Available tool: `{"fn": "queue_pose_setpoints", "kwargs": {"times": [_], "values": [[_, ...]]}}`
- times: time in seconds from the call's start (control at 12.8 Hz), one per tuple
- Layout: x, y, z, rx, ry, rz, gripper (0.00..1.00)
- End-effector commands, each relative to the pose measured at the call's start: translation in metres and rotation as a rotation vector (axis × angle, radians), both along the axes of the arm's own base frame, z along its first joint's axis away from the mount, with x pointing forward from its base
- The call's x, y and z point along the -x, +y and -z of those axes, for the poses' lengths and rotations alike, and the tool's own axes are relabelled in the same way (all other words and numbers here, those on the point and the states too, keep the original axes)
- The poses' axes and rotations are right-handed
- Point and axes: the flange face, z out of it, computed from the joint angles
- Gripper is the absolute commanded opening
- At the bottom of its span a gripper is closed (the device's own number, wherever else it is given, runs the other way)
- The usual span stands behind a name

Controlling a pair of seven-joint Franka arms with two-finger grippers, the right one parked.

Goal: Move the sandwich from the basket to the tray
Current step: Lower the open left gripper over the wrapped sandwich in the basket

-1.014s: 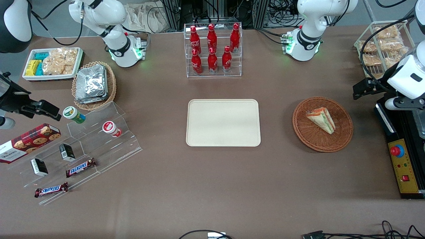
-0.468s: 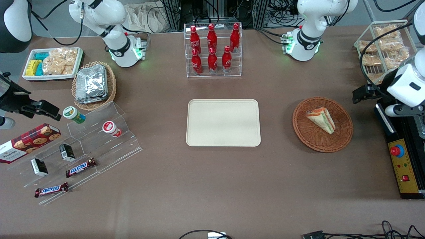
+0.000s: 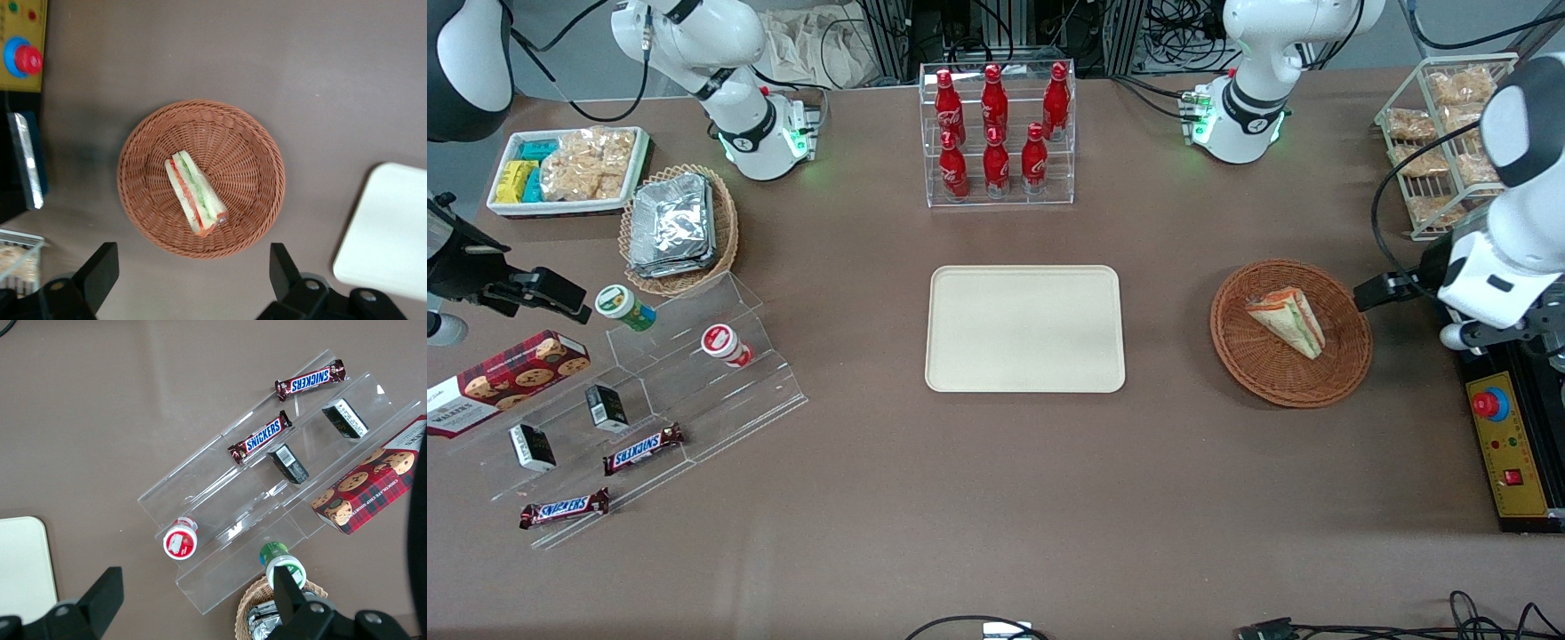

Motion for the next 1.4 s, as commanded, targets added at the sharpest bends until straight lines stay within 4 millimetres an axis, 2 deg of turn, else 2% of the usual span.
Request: {"fn": "queue_pose_setpoints", "kwargs": {"times": [0.0,0.16,0.55,0.94,1.33], "values": [[0.04,-0.001,0.034,-0.007,-0.03,-0.079,1.0],[0.057,0.0,0.062,-0.012,-0.051,-0.127,1.0],[0.072,0.0,0.113,-0.017,-0.078,-0.234,1.0],[0.099,0.0,0.172,-0.01,-0.125,-0.301,1.0],[0.115,0.001,0.216,0.003,-0.168,-0.319,1.0]]}}
